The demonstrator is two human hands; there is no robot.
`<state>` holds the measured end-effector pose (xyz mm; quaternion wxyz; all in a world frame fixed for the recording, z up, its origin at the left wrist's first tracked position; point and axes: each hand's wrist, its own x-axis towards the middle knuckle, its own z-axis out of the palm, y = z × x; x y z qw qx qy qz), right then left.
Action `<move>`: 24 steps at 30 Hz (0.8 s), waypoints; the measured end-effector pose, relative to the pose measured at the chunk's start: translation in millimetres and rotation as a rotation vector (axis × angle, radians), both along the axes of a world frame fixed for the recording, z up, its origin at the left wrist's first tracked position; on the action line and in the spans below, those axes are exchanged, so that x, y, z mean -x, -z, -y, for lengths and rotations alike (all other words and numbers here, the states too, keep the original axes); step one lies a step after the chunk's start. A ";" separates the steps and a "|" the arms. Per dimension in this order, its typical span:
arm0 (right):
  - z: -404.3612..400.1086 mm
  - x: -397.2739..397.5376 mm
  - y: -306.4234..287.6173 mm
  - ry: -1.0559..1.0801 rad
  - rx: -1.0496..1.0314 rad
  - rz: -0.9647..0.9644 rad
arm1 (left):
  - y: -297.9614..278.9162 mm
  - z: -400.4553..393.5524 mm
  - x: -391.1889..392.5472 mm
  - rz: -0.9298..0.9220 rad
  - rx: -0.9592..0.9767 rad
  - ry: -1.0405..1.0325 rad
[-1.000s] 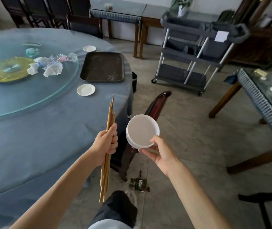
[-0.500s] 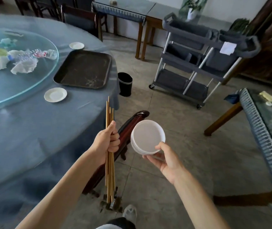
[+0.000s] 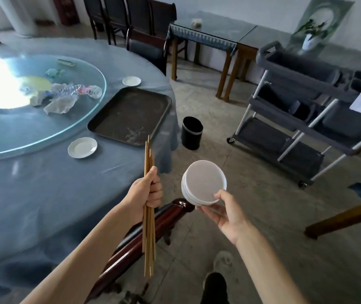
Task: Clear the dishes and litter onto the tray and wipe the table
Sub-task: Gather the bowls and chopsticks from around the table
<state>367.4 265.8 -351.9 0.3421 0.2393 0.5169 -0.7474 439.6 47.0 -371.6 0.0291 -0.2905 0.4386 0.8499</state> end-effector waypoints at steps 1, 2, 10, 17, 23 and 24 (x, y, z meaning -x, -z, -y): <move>2.2 22.2 2.1 -0.040 -0.010 -0.006 | 1.4 0.4 16.3 0.003 0.011 -0.032; 4.4 45.6 4.0 -0.080 -0.017 -0.017 | 3.1 1.4 34.0 0.005 0.018 -0.068; 25.9 241.1 26.3 -0.338 -0.052 -0.041 | 16.8 -1.6 172.9 0.048 -0.014 -0.368; 89.2 338.1 48.2 -0.527 -0.060 0.030 | 32.4 23.6 228.6 0.113 -0.061 -0.605; 194.3 378.2 69.3 -0.808 -0.076 -0.045 | 41.2 82.2 235.2 0.084 -0.064 -0.862; 214.1 381.8 72.8 -0.851 -0.067 -0.052 | 43.9 94.2 234.6 0.081 -0.070 -0.901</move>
